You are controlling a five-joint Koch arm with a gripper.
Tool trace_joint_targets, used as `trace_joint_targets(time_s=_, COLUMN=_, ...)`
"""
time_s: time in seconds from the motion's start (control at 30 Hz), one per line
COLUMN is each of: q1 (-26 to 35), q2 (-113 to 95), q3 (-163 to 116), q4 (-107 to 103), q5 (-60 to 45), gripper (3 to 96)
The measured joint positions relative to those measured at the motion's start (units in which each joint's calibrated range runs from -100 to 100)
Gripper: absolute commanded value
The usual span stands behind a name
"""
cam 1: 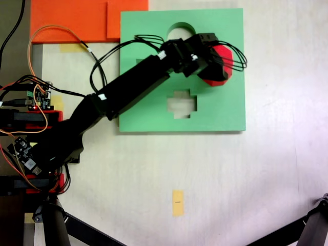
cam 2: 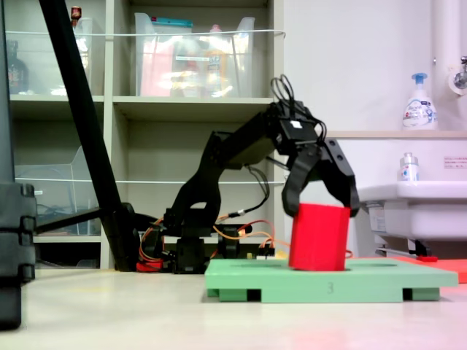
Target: Put the octagonal pillar block into the corresponding hole
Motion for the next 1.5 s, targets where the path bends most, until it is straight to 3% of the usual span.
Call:
trace_joint_targets(time_s=0.83, q1=0.15, q2=2.19, q3=1.08, q4=0.1, q5=6.79, gripper=43.6)
trace_joint_targets(time_s=1.5, q1=0.0, q2=5.2, q3=1.08, q4=6.85, q5=1.03, gripper=43.3)
